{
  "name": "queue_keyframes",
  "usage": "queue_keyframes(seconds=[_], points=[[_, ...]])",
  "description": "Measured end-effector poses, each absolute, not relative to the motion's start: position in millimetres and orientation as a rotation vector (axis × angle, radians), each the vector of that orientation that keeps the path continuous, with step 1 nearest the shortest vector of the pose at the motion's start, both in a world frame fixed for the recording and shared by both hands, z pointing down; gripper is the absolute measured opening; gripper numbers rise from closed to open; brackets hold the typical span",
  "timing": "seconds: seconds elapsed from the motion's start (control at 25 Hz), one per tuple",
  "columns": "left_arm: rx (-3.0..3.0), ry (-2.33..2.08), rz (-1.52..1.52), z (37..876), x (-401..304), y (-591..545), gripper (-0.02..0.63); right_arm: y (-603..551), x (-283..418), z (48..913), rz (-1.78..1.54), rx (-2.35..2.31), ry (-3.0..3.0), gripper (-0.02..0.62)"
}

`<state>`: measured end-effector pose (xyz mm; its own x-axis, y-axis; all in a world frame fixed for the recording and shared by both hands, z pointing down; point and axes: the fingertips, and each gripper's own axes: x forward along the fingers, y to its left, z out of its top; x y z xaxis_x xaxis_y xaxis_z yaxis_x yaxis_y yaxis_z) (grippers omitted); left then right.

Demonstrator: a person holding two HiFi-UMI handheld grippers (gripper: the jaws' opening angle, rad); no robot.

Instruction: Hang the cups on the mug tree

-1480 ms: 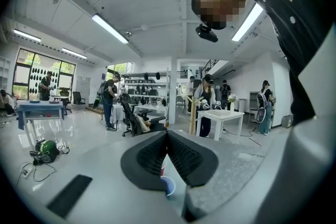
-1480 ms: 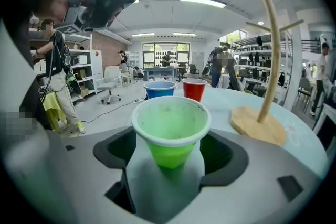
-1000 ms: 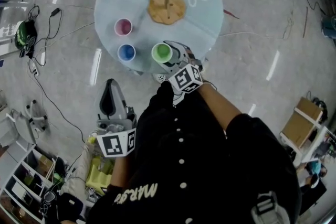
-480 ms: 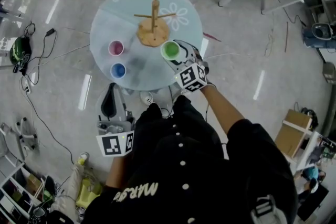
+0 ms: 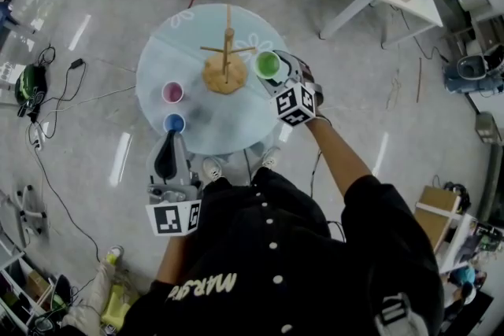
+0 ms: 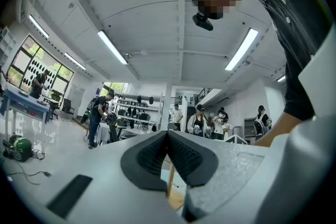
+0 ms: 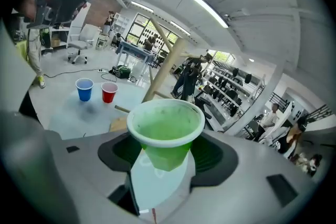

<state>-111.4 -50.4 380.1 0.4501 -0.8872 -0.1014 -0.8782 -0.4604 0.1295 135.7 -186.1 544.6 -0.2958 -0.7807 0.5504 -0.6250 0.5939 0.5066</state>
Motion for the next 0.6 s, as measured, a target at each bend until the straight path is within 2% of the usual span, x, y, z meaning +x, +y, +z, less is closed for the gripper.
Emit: queue_keyframes(seconds=[0.6], points=[[2.608,-1.630,-0.262,368.2,-114.6,-55.2,-0.004,-223.3,153.3,555.5,-0.358,0.955,-1.872,0.291]])
